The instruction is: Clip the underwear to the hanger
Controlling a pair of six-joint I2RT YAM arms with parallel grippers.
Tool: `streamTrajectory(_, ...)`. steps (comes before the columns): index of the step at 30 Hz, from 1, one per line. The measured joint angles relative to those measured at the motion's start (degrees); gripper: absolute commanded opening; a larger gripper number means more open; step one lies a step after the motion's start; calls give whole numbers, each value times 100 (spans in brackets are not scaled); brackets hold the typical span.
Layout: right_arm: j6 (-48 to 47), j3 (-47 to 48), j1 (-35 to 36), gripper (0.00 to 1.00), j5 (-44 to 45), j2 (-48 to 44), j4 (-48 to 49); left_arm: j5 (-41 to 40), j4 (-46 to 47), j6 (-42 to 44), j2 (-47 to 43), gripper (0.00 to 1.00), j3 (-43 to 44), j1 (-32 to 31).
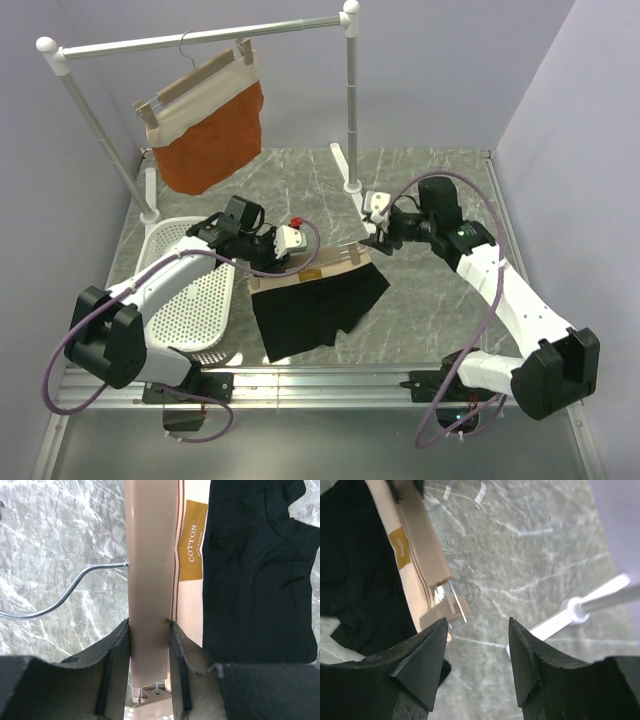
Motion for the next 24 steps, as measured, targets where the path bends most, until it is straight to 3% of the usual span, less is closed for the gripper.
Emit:
streamTrajectory(11,-994,-422,1436,59,977,-214,129,-44,-87,-125,166,0,269,-76)
streamTrajectory(24,-1290,-603,2048,60,1967,190,658,-44,-197,-155,166,0,308,-138)
